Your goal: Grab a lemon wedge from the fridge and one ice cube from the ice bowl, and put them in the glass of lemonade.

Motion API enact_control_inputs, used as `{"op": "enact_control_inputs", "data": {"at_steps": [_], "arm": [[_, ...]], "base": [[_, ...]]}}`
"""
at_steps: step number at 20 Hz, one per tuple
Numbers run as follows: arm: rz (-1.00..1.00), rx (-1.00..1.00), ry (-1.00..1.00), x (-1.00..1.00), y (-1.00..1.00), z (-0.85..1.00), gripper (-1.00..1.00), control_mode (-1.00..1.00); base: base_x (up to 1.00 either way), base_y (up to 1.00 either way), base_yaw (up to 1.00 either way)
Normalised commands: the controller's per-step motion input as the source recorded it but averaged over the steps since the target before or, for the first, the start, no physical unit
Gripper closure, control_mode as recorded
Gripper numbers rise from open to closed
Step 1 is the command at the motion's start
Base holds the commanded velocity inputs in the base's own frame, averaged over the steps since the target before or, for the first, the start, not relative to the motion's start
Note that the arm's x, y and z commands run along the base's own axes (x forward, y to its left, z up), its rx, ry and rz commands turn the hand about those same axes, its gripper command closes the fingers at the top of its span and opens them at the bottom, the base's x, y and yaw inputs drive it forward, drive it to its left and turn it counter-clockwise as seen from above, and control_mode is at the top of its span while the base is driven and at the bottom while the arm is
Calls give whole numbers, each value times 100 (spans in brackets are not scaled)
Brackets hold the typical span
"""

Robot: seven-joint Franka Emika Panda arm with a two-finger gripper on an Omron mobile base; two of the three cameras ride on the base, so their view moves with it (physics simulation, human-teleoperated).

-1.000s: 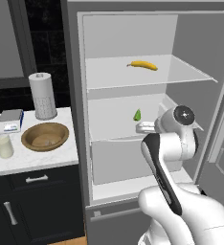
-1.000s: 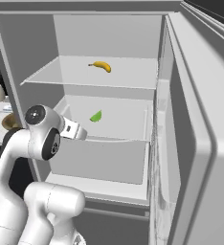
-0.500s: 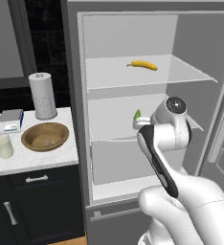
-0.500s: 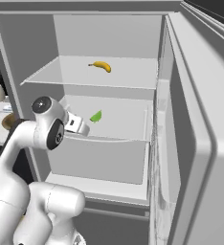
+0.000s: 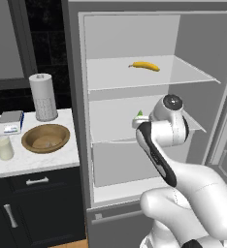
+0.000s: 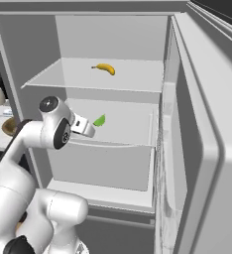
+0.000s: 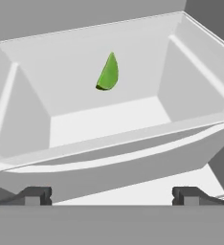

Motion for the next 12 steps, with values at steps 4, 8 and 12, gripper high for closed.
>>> {"op": "enact_control_inputs", "data": {"at_steps": [4,8,12], "arm": [[0,0,0,29,0,-15,-100,-100],[-1,0,0,22,0,0,-100,-100],[-1,0,0,22,0,0,-100,-100]], "base": [[0,0,0],[0,0,0],[0,0,0]]}}
